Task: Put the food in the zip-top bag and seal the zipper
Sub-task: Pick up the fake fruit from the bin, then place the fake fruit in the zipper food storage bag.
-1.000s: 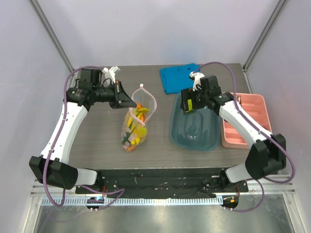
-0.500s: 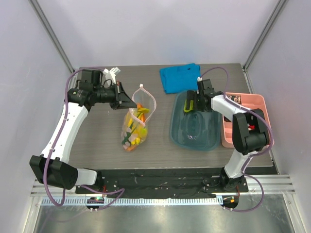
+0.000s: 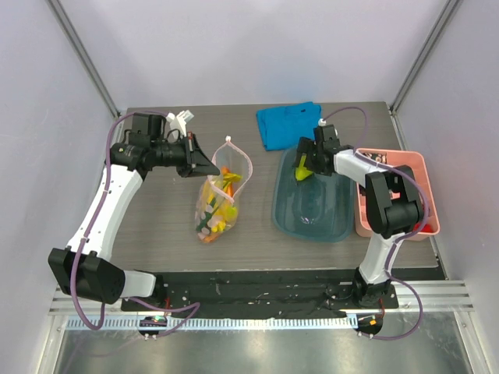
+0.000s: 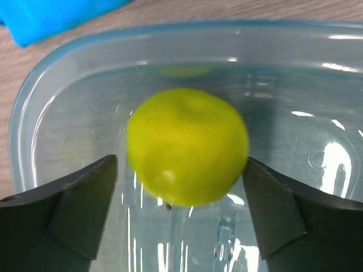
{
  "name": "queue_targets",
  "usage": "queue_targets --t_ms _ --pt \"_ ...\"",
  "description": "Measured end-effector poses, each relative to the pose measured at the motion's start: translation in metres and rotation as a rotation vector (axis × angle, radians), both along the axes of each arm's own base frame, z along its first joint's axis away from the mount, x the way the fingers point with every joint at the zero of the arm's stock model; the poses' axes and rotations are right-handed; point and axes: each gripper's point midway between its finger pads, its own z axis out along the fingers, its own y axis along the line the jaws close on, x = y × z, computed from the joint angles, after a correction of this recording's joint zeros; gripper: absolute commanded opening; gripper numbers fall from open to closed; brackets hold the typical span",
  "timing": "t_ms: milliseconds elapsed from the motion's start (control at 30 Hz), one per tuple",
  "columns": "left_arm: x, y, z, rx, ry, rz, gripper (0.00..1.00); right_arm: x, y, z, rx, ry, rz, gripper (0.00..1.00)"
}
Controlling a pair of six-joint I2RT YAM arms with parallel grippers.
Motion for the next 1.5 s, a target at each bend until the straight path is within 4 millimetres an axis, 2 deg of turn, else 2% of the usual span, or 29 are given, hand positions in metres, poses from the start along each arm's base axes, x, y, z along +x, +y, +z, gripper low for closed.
queue_targets --t_ms 33,67,133,167,267,333,400,533,633,700,767,833,933,1000,1067,1167,1267,1300,1400,1500 --pt "0.0 0.0 0.0 0.0 0.001 0.0 0.0 0.002 -0.001 -0.001 -0.003 -0.004 -0.007 0.85" --pt "0.0 0.0 -0.001 0.001 0.002 0.0 0.0 0.003 -0.002 -0.003 -0.008 -0.004 -0.011 0.75" --pt "0.001 0.0 -0.002 0.003 0.001 -0.003 0.0 0.004 -0.004 -0.004 -0.018 -0.004 -0.016 0.65" --pt "0.001 0.0 -0.002 0.005 -0.001 -0.005 0.0 0.004 -0.005 -0.004 -0.02 -0.005 -0.017 0.53" --pt "0.001 0.0 -0.003 0.009 -0.008 -0.01 0.0 0.003 -0.006 0.004 -0.022 -0.023 -0.003 0.4" --pt "0.001 0.001 -0.003 0.01 -0.01 -0.012 0.0 -0.004 -0.004 0.021 -0.003 -0.049 0.024 0.35" --pt "0.0 0.001 -0.003 0.011 -0.009 -0.013 0.0 -0.012 -0.001 0.048 0.026 -0.093 0.06 0.32" --pt "0.0 0.001 -0.003 0.012 -0.012 -0.014 0.0 -0.025 0.021 0.14 0.135 -0.289 0.18 0.3" --pt "0.0 0.001 -0.004 0.012 -0.009 -0.014 0.0 -0.042 0.054 0.221 0.232 -0.458 0.32 0.3" --pt "0.0 0.001 -0.004 0.012 -0.009 -0.014 0.0 -0.057 0.082 0.263 0.283 -0.548 0.423 0.3" --pt "0.0 0.001 -0.004 0.012 -0.01 -0.014 0.0 -0.077 0.112 0.29 0.325 -0.607 0.526 0.3" --pt "-0.001 0.001 -0.003 0.012 -0.013 -0.014 0.0 -0.103 0.146 0.306 0.366 -0.639 0.643 0.3" --pt "-0.002 0.001 -0.002 0.011 -0.017 -0.014 0.0 -0.138 0.184 0.307 0.394 -0.637 0.78 0.3" --pt "-0.002 0.001 -0.001 0.01 -0.02 -0.014 0.0 -0.152 0.201 0.303 0.397 -0.631 0.84 0.3" --pt "-0.002 0.001 -0.001 0.01 -0.022 -0.013 0.0 -0.159 0.211 0.298 0.389 -0.63 0.871 0.31" --pt "-0.003 0.001 0.0 0.01 -0.022 -0.013 0.0 -0.164 0.223 0.28 0.361 -0.608 0.901 0.35" --pt "-0.003 0.001 0.0 0.009 -0.022 -0.013 0.0 -0.165 0.232 0.26 0.338 -0.565 0.914 0.46" --pt "-0.003 0.001 0.0 0.009 -0.021 -0.012 0.0 -0.165 0.234 0.254 0.331 -0.549 0.914 0.6" --pt "-0.002 0.003 -0.001 0.01 -0.014 -0.005 0.01 -0.166 0.236 0.248 0.325 -0.531 0.915 0.83" --pt "-0.002 0.002 0.001 0.005 -0.016 -0.007 0.01 -0.169 0.235 0.245 0.32 -0.511 0.922 0.94"
